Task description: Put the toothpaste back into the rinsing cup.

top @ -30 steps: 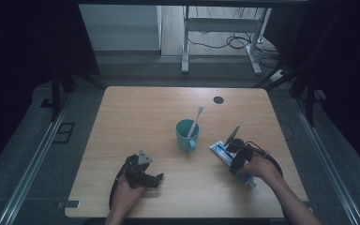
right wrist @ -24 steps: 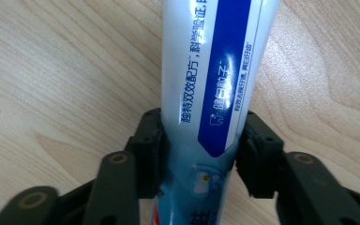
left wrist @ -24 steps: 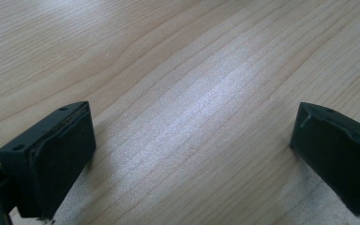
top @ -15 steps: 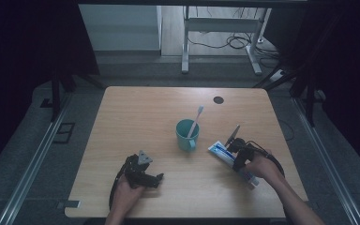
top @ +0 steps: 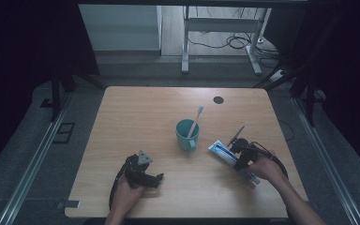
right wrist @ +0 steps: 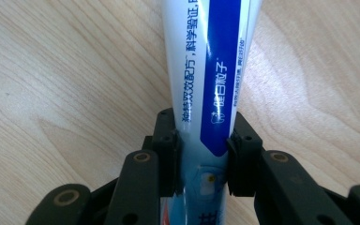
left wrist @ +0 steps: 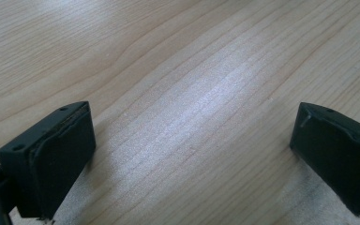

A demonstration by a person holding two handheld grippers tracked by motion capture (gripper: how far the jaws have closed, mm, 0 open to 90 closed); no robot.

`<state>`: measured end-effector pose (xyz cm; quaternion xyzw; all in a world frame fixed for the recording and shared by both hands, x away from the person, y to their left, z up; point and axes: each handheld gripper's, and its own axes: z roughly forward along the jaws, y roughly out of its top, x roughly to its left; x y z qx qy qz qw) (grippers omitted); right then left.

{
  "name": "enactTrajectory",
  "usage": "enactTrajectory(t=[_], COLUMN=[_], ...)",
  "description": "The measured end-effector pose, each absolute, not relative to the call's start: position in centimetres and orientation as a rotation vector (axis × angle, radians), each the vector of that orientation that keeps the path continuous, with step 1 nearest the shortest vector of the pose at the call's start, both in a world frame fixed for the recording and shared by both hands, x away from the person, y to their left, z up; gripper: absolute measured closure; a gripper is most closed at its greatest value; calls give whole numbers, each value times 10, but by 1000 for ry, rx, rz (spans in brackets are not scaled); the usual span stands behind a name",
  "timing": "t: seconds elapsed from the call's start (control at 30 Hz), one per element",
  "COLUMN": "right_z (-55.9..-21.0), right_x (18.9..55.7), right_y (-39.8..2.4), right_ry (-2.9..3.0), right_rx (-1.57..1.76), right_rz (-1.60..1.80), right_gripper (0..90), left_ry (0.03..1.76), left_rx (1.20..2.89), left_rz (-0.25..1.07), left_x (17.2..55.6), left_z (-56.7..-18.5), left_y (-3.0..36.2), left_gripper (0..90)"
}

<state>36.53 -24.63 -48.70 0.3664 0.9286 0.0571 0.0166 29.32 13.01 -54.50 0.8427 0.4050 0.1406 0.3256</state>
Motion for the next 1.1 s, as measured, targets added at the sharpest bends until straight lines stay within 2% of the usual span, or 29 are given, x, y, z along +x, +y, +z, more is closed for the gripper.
enactTrajectory(t=[1.1], right_z=[-441], right_x=[355], right_y=[-249], right_ry=[2771], right_rx=[1095], right_rz=[563], right_gripper=[701], left_ry=[1063], left_rx=[2206], left_rz=[368], left_x=[293], left_z=[-545], left_y=[130], left_gripper=[5])
